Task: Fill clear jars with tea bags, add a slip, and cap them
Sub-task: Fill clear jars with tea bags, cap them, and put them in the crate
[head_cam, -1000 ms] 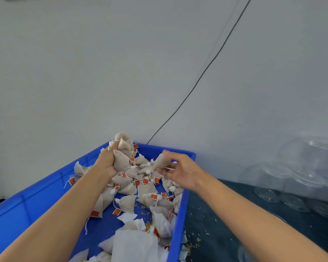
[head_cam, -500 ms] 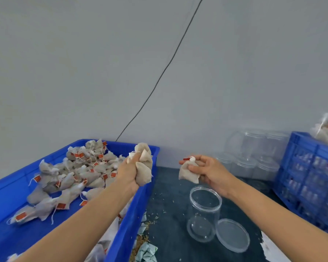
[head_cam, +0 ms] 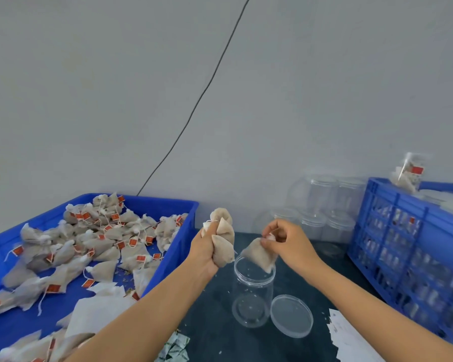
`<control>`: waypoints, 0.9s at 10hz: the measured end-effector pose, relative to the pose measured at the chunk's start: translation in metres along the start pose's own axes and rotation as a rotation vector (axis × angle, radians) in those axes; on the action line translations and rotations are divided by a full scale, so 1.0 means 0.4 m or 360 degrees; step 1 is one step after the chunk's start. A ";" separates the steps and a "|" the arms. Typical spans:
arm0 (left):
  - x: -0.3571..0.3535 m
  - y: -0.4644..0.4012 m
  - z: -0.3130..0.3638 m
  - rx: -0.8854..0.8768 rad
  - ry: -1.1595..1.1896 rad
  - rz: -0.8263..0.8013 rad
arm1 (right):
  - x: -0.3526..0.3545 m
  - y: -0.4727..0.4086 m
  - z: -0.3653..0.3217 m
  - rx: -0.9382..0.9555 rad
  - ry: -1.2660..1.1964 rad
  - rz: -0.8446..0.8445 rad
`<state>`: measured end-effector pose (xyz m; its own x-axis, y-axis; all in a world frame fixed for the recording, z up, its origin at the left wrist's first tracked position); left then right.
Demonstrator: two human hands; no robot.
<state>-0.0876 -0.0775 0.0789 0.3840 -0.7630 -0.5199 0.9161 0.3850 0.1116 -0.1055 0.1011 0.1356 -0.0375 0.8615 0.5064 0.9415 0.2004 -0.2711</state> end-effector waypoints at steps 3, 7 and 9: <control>-0.052 -0.009 -0.076 0.0360 0.0307 -0.0361 | -0.043 0.004 0.008 0.0069 0.0221 -0.0081; -0.060 -0.008 -0.043 -0.0235 -0.0374 -0.0679 | -0.107 -0.039 -0.014 -0.0118 -0.0487 -0.0233; -0.051 -0.021 -0.052 -0.0134 -0.0219 -0.0596 | -0.041 -0.057 0.033 -0.0207 -0.0724 0.0126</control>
<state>-0.1055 -0.0545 0.0710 0.0425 -0.9188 -0.3924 0.9852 0.1039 -0.1367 -0.1305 0.0887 0.1228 -0.0795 0.9943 0.0710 0.9804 0.0908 -0.1748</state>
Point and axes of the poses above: each hand's wrist, its own y-axis away from the middle knuckle, its own x-axis out of the back of the hand, z = x × y, the point moved 8 cm from there along -y, towards the middle knuckle, and after that the axes turned 6 degrees about -x, right-handed, at the moved point
